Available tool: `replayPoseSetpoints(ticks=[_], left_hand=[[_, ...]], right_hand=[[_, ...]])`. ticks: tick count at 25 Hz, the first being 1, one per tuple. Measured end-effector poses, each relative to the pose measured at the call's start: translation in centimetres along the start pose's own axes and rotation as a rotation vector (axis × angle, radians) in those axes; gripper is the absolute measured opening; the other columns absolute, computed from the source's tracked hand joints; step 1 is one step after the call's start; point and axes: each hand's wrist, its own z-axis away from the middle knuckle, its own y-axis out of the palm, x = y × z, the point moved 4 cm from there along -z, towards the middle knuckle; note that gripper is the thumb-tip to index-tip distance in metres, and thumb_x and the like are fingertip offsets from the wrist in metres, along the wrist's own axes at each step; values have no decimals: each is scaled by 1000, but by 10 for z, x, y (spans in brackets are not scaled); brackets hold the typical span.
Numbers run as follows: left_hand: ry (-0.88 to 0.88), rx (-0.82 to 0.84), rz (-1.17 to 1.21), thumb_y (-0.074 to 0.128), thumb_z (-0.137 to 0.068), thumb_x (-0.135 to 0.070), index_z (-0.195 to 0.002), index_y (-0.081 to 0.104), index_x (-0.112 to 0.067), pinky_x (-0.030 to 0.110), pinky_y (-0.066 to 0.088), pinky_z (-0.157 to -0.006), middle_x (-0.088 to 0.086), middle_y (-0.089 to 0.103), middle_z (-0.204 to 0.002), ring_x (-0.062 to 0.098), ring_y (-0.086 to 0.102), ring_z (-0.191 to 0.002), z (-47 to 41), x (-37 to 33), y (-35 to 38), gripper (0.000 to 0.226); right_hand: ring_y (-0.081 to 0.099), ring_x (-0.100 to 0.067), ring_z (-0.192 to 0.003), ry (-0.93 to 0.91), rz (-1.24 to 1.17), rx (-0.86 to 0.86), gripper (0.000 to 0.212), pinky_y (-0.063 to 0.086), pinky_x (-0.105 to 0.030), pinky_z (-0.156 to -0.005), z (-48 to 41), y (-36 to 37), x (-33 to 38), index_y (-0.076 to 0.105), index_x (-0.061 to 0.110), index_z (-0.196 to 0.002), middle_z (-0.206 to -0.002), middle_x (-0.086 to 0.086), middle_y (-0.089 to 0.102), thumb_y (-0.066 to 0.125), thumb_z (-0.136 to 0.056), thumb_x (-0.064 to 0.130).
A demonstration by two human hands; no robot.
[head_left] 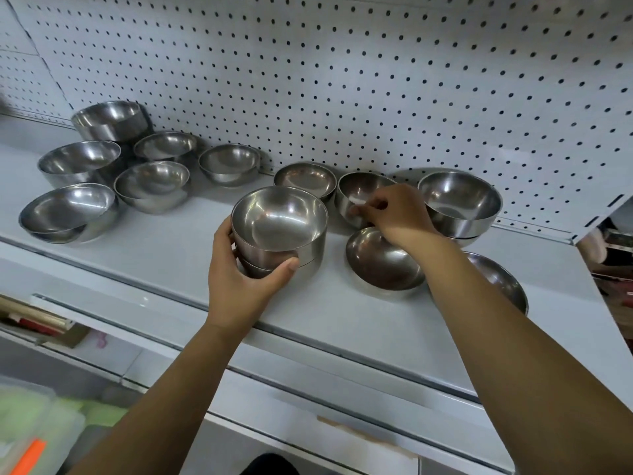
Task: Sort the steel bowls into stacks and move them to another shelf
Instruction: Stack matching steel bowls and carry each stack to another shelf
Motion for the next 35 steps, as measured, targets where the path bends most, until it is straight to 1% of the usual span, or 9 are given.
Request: replayPoseSetpoints(ticks=[2, 4, 7, 11, 14, 21, 27, 31, 35], left_hand=[[7, 6, -4, 89, -59, -47, -143, 44, -33, 17, 52, -95, -13, 53, -141, 5, 56, -128, -1, 1, 0, 96], [6, 9, -12, 88, -59, -49, -143, 44, -32, 19, 53, -96, -14, 54, -139, 5, 56, -127, -1, 2, -1, 97], [3, 17, -24, 88, -58, -52, -144, 42, -31, 22, 54, -97, -17, 53, -138, 4, 56, -126, -1, 2, -1, 100], [4, 20, -19, 88, -58, -51, -145, 42, -31, 17, 52, -96, -22, 53, -137, -1, 55, -125, 0, 3, -1, 100], [6, 23, 0, 91, -62, -39, -145, 42, -31, 12, 51, -93, -24, 53, -135, -6, 55, -122, 0, 1, 1, 97], [35, 70, 43, 90, -68, -38, -148, 42, -35, 19, 50, -102, -24, 55, -140, 1, 53, -132, 0, -5, 0, 94], [66, 134, 76, 84, -74, -42, -151, 40, -32, 17, 49, -99, -18, 57, -142, 5, 55, -132, -2, -11, 0, 89], [33, 108, 73, 78, -75, -49, -149, 44, -26, 16, 51, -93, -18, 63, -133, 5, 62, -121, -2, -5, -1, 84], [46, 90, 25, 70, -80, -56, -148, 43, -22, 16, 49, -93, -15, 62, -133, 5, 61, -120, -4, 0, -3, 81]], right_hand=[[62, -22, -60, 27, -85, -44, 37, 54, -29, -52, 1, -1, -3, 68, 6, -66, -66, -9, 66, 79, -89, 34], [54, -12, -52, 25, -127, -91, 38, 45, -19, -47, 4, -2, -6, 62, 15, -61, -58, 3, 58, 78, -90, 32], [52, -6, -58, -26, -129, -182, 32, 40, -25, -62, 6, -9, -7, 71, 9, -74, -62, 7, 58, 75, -91, 36], [68, -25, -74, -105, -282, -308, 28, 55, -40, -73, 8, -28, 6, 75, 7, -82, -76, -5, 72, 76, -91, 34], [70, -28, -78, -174, -422, -337, 21, 57, -36, -75, 15, -42, 29, 75, 5, -83, -81, -7, 75, 77, -91, 25], [60, -14, -74, -348, -569, -288, 12, 46, -16, -73, 49, -39, 93, 72, 17, -77, -81, -6, 71, 79, -87, 16], [66, -19, -82, -545, -464, -117, 14, 53, -38, -79, 59, -6, 100, 79, 9, -80, -82, -1, 71, 78, -88, 21], [66, -16, -82, -572, -484, 10, 10, 53, -41, -81, 62, 4, 95, 80, 7, -79, -80, 3, 71, 79, -87, 11], [66, -16, -96, -665, -387, 34, 8, 53, -39, -88, 57, 0, 89, 81, 5, -80, -88, -1, 76, 81, -85, 11]])
